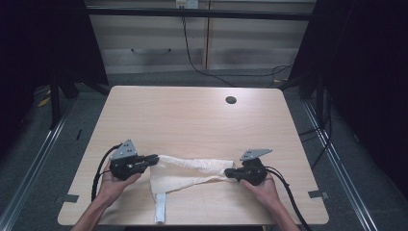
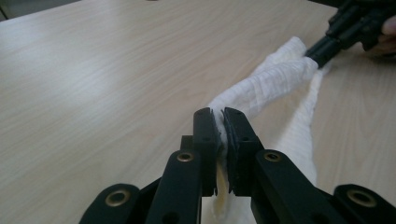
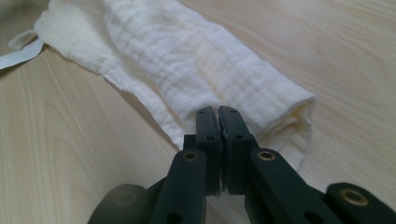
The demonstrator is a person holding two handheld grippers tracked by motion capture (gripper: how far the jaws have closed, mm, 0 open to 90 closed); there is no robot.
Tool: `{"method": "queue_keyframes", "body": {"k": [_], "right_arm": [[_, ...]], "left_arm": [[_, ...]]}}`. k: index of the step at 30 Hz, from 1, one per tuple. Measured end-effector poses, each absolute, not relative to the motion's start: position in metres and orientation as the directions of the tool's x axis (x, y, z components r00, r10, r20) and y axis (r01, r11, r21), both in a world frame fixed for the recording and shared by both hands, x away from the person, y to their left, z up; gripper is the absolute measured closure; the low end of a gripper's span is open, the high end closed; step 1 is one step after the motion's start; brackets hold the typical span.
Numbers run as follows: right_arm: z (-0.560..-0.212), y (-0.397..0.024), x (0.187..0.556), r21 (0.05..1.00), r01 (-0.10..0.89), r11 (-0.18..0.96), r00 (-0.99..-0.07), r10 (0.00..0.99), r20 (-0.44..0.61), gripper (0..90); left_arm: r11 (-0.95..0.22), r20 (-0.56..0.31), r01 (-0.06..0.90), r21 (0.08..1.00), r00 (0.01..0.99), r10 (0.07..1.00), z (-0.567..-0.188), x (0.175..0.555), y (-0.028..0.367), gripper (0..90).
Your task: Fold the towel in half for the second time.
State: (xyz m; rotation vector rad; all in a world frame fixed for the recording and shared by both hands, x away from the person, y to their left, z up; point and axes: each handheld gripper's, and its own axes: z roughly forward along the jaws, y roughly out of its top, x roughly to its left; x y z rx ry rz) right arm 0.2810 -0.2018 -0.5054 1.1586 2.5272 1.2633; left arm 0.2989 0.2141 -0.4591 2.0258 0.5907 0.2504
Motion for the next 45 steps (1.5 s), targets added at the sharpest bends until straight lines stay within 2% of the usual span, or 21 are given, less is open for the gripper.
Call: {"method": "queue_keyframes", "body": {"k": [7,12,19,25,32,35,40,45], "right_arm": [[-0.506,-0.202,0.281,0.718,0.592,0.366,-0.706,0.666,0.243,87.8],[-0.506,-0.203,0.281,0.719,0.592,0.363,-0.707,0.663,0.247,87.7],[-0.505,-0.203,0.28,0.719,0.582,0.38,-0.713,0.663,0.227,87.2],[-0.5,-0.207,0.275,0.714,0.564,0.415,-0.723,0.666,0.184,83.4],[-0.499,-0.211,0.26,0.713,0.537,0.452,-0.74,0.658,0.14,84.0],[-0.499,-0.214,0.253,0.72,0.541,0.435,-0.733,0.663,0.151,80.7],[-0.495,-0.216,0.248,0.723,0.542,0.428,-0.735,0.659,0.161,72.1],[-0.489,-0.225,0.247,0.749,0.546,0.376,-0.724,0.662,0.196,69.9]], "left_arm": [[-0.449,-0.067,0.299,0.842,0.884,0.463,-0.466,0.277,0.216,84.1],[-0.49,-0.1,0.313,0.814,0.905,0.414,-0.478,0.261,0.212,83.7],[-0.558,-0.101,0.331,0.761,0.91,0.403,-0.494,0.258,0.208,82.4],[-0.581,-0.063,0.306,0.754,0.914,0.4,-0.497,0.255,0.206,80.8],[-0.588,-0.024,0.28,0.759,0.914,0.405,-0.499,0.257,0.203,80.7],[-0.582,-0.027,0.275,0.765,0.917,0.398,-0.5,0.255,0.203,76.0],[-0.546,-0.113,0.331,0.77,0.912,0.394,-0.496,0.257,0.206,64.5],[-0.487,-0.167,0.358,0.797,0.905,0.392,-0.487,0.26,0.211,54.6]]}}
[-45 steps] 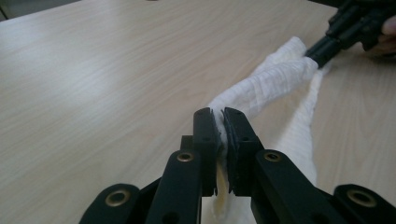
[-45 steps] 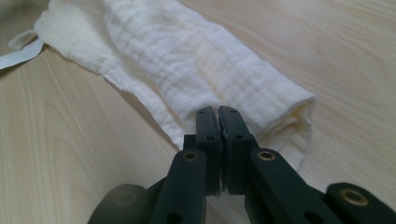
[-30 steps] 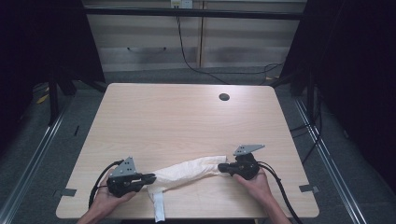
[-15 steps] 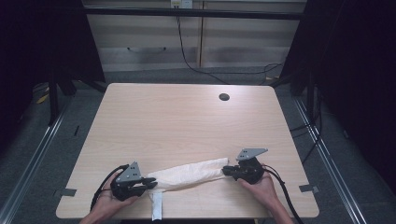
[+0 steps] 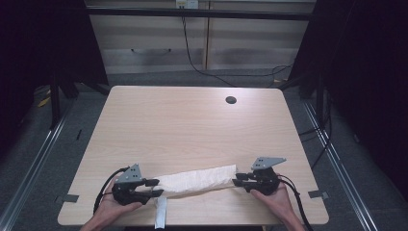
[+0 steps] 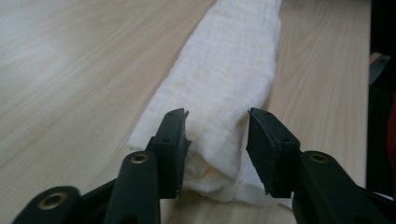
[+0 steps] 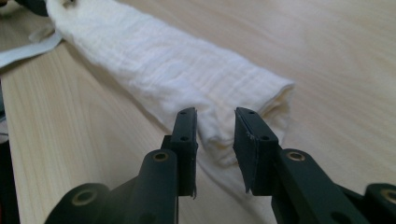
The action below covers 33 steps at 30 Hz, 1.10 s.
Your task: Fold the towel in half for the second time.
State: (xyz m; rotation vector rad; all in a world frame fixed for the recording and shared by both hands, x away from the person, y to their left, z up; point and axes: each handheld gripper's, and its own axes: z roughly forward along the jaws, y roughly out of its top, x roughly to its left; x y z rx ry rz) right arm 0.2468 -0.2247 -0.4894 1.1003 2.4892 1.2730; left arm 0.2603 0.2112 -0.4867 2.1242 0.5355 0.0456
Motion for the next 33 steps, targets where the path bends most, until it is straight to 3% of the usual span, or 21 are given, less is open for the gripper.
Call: {"method": "queue_keyframes", "body": {"k": [11,23,33], "right_arm": [[-0.468,-0.231,0.26,0.813,0.518,0.266,-0.69,0.691,0.214,64.9],[-0.456,-0.235,0.273,0.841,0.506,0.191,-0.606,0.773,0.188,49.0],[-0.454,-0.273,0.27,0.849,0.518,0.105,-0.484,0.854,0.189,39.2]], "left_arm": [[-0.394,-0.19,0.401,0.827,0.859,0.475,-0.467,0.282,0.217,42.9],[-0.263,-0.224,0.476,0.839,0.744,0.63,-0.447,0.304,0.238,33.6],[-0.201,-0.229,0.541,0.817,0.623,0.748,-0.453,0.312,0.268,27.2]]}}
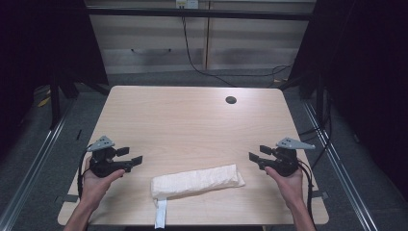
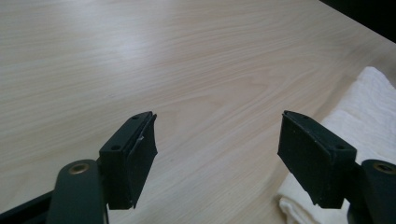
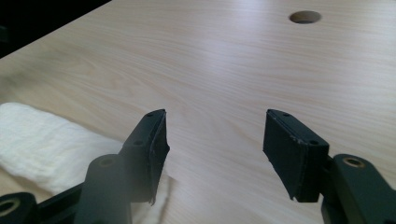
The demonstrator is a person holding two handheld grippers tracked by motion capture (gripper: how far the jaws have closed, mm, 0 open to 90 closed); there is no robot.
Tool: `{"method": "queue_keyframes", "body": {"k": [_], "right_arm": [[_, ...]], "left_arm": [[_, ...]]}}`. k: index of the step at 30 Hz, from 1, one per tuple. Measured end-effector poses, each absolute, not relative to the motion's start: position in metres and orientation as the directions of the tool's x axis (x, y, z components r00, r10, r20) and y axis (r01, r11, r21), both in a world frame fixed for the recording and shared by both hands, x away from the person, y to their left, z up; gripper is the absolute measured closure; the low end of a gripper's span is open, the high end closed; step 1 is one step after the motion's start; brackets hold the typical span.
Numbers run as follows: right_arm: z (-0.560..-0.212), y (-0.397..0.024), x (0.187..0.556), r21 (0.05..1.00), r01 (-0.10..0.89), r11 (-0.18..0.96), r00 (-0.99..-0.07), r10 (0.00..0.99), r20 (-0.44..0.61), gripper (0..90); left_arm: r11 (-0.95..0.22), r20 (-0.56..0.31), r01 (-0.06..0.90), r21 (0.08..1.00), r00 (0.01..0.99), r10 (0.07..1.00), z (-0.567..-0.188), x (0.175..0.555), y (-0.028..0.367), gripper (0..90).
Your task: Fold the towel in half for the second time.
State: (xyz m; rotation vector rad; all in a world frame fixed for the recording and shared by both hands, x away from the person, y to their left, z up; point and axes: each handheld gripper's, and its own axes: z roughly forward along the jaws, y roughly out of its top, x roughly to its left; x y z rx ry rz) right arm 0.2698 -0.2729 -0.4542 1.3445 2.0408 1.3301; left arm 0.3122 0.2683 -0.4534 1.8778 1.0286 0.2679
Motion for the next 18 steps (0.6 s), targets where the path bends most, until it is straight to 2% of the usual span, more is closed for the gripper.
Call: {"method": "queue_keyframes", "body": {"k": [4,9,18], "right_arm": [[-0.463,-0.288,0.268,0.844,0.531,0.066,-0.428,0.882,0.2,36.3],[-0.466,-0.303,0.262,0.848,0.53,0.019,-0.366,0.907,0.209,31.9],[-0.47,-0.31,0.262,0.834,0.551,0.029,-0.343,0.919,0.194,29.6]], "left_arm": [[-0.181,-0.211,0.555,0.812,0.568,0.795,-0.456,0.312,0.277,27.1],[-0.184,-0.221,0.569,0.801,0.567,0.793,-0.464,0.311,0.284,27.1],[-0.19,-0.219,0.568,0.801,0.572,0.791,-0.468,0.311,0.287,24.9]]}}
